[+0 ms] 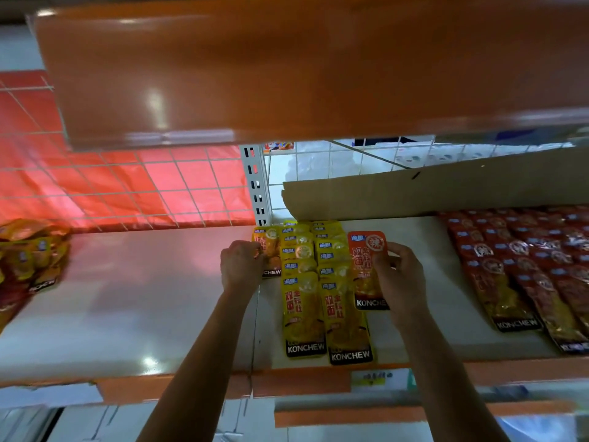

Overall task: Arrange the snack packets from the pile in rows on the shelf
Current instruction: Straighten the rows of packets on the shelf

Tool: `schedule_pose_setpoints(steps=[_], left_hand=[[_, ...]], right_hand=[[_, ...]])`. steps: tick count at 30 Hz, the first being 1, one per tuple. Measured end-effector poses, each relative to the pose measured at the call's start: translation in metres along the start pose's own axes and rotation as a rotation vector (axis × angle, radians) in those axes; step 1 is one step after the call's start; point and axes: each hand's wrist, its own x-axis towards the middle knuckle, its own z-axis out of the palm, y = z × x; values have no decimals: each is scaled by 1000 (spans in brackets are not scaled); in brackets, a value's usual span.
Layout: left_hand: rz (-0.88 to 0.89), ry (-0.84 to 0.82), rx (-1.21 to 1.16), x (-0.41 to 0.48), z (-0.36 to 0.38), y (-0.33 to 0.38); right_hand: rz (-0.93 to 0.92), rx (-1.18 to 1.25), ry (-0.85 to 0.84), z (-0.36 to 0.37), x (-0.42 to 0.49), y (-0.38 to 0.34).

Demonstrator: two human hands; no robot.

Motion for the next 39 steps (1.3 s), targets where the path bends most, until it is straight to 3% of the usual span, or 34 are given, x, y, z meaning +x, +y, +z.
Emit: schedule_pose_setpoints(steps=[7,13,19,24,28,33,39], left_hand=[[28,164,-70,-16,-9,33],[235,209,-122,-58,-1,121],[348,32,-235,-100,28,195],[140,-209,-756,-129,46,242],[-41,-340,-981,-139,66,262],[-13,-435,-770,-155,86,276],[78,-380,-599,-172,93,285]], right_hand=[[-24,-18,-27,-9,7,5],[-30,-41,-33,-37,20,7],[-56,-35,-20,-79,30,16],[-114,-82,-14,-119,37,26],[-212,-227,7,-153,44,32],[-264,-357,71,-193,57,47],[-276,-403,78,-218,65,62]])
